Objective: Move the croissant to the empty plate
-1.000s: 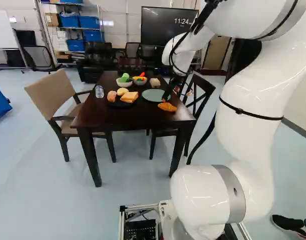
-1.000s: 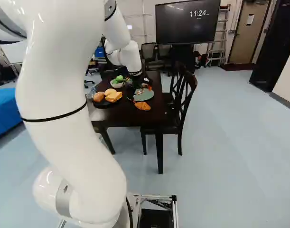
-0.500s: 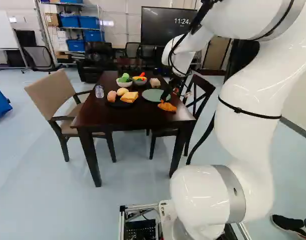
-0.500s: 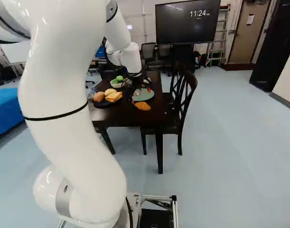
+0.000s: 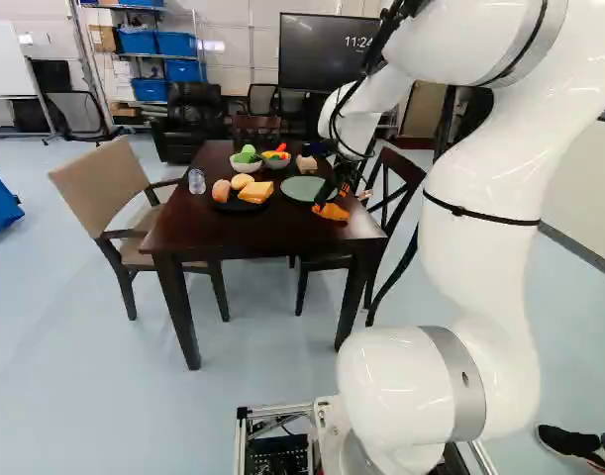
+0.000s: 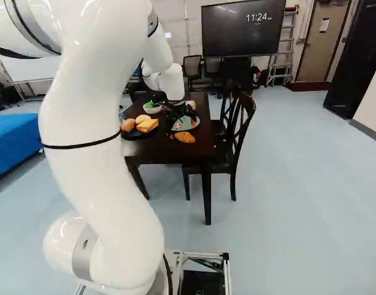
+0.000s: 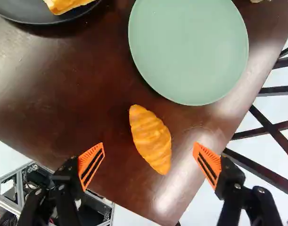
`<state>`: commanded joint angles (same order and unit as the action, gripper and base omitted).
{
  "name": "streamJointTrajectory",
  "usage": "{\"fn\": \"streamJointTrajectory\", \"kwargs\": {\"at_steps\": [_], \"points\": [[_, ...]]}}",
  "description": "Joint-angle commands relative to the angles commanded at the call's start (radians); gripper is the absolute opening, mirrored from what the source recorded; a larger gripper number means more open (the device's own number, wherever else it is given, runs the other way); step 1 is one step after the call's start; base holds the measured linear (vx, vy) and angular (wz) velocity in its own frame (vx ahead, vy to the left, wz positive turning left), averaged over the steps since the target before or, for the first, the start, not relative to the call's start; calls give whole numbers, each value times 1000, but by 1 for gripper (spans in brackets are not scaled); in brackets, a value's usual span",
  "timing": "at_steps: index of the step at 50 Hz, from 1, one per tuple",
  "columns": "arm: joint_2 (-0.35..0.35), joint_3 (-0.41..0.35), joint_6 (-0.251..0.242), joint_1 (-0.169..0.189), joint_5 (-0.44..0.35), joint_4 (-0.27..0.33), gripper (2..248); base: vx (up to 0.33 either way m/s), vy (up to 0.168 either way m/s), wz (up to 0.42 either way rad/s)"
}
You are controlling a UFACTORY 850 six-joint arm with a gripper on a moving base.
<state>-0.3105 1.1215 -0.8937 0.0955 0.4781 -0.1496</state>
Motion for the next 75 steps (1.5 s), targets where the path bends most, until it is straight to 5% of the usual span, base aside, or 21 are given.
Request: {"fn": "streamJointTrajectory", "kwargs": {"at_steps": [75], "points": [[-54,27,0,27,0,0,247,0,0,0]]}}
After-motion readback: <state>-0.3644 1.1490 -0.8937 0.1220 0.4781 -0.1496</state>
